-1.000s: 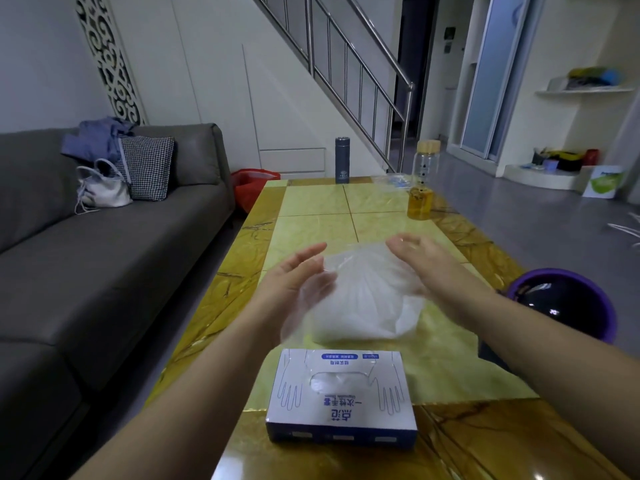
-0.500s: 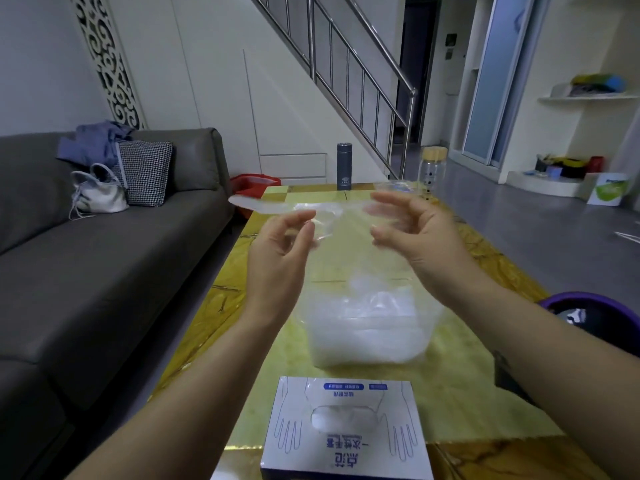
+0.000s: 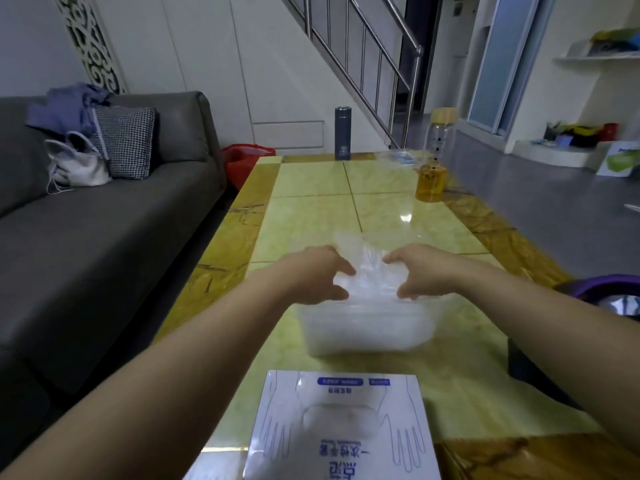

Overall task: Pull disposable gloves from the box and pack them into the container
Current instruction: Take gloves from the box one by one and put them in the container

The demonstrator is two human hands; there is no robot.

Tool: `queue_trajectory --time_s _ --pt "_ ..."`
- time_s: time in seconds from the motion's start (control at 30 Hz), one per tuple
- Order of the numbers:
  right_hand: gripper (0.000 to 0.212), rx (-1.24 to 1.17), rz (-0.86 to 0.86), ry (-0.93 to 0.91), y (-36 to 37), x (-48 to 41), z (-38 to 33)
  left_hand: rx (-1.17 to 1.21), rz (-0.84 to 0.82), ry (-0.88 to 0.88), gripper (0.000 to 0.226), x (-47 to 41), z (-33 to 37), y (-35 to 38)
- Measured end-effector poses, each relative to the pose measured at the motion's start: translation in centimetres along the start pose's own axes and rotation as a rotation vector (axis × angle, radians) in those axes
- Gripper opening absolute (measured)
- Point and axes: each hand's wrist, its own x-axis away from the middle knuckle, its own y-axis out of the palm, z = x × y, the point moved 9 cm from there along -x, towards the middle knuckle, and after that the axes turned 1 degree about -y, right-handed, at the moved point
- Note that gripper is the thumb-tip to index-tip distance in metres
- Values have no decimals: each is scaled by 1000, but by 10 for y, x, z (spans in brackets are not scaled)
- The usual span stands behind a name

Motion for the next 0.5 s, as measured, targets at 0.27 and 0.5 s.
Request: queue_trajectory --time_s 0.27,0.5 --pt "57 368 121 -132 4 -8 -34 -110 -445 -58 70 -37 -3 57" --pt "88 233 -410 29 56 -28 -3 -113 -652 -204 48 -49 -22 99"
